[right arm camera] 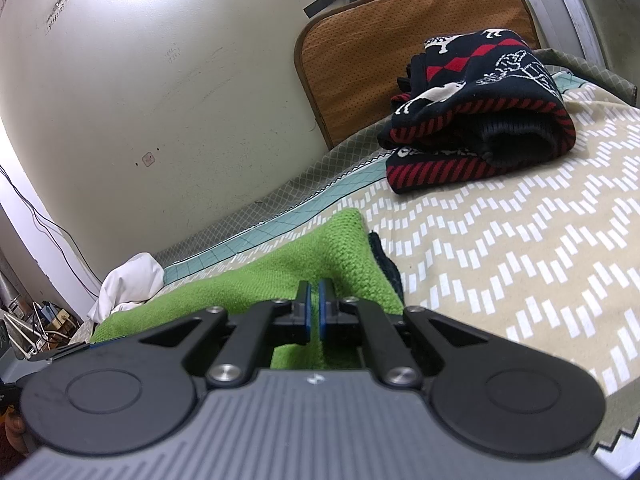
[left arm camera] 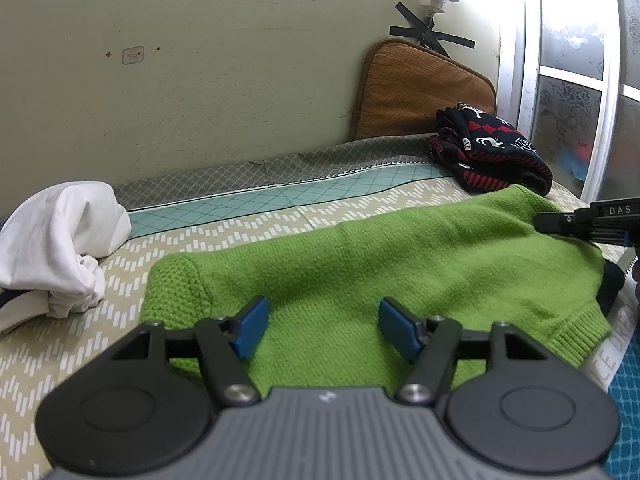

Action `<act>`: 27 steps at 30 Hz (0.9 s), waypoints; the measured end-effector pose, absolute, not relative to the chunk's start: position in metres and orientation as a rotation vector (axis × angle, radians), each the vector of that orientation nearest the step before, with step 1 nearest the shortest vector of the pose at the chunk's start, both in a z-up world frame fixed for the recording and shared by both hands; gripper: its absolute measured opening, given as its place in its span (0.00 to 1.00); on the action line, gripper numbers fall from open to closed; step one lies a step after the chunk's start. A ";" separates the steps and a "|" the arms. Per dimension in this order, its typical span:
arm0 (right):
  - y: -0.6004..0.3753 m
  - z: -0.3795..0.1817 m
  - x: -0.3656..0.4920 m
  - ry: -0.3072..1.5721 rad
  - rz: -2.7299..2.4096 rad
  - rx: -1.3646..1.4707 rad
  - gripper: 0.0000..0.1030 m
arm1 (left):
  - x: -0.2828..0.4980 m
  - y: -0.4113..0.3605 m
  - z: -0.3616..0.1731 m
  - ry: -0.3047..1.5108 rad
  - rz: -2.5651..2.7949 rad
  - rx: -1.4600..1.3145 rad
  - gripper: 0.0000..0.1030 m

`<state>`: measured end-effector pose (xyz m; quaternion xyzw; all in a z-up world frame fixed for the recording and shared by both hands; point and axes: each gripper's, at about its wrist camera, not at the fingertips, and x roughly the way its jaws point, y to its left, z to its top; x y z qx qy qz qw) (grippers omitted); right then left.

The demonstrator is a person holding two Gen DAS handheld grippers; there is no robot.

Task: Fold small clothes

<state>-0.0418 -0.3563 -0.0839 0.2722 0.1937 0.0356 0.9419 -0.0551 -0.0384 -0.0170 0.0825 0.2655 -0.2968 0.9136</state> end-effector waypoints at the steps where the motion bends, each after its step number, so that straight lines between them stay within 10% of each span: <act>1: -0.356 -0.084 -0.042 0.395 0.073 0.555 0.07 | -0.055 -0.038 -0.017 0.547 -0.612 0.170 0.63; 10: -0.360 -0.080 -0.050 0.394 0.068 0.608 0.07 | -0.057 -0.039 -0.018 0.547 -0.619 0.174 0.63; 14: -0.368 -0.073 -0.082 0.341 0.042 0.706 0.49 | -0.057 -0.035 -0.017 0.544 -0.632 0.154 0.64; 27: -0.366 -0.083 -0.092 0.516 -0.004 0.668 0.59 | -0.067 -0.025 0.001 0.584 -0.858 -0.070 0.54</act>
